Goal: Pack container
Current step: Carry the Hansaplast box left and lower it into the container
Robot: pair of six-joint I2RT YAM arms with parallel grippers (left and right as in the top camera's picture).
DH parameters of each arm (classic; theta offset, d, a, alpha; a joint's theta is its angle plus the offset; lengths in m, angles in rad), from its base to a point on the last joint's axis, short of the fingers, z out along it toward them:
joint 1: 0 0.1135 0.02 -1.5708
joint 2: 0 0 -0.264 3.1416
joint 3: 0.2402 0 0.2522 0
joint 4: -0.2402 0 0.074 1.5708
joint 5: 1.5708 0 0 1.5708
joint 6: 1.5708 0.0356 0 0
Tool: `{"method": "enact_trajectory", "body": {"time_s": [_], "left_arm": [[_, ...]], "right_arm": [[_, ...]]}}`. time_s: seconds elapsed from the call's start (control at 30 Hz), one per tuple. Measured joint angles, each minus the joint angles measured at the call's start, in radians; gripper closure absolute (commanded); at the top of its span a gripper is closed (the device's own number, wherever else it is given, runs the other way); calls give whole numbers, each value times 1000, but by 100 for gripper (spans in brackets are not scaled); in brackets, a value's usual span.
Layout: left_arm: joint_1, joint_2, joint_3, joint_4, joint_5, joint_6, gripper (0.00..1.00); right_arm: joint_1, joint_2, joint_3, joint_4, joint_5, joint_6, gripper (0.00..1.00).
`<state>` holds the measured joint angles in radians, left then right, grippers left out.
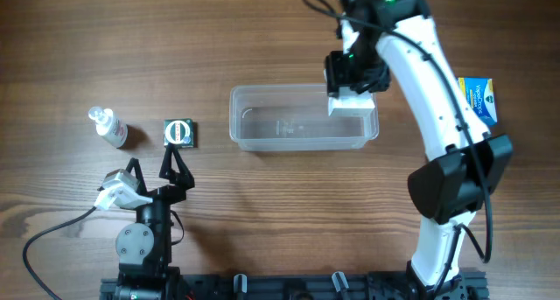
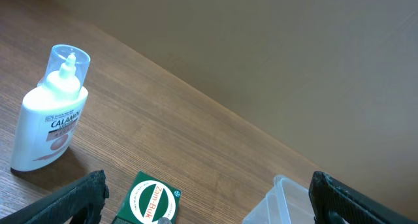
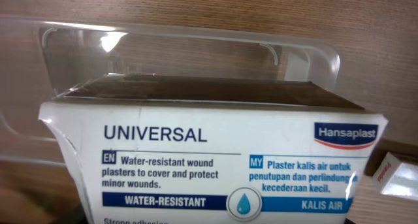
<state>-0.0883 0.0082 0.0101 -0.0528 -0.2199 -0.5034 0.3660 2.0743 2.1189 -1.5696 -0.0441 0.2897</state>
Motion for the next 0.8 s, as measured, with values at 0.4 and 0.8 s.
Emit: {"method": "enact_trajectory", "body": {"time_s": [0.4,0.8], "left_arm": [[0,0,0,0,0,0,0],[0,0,0,0,0,0,0]], "right_arm": [[43,-3,-180,131,132,141,32],[44,-3,-268,218,135,101,30]]}}
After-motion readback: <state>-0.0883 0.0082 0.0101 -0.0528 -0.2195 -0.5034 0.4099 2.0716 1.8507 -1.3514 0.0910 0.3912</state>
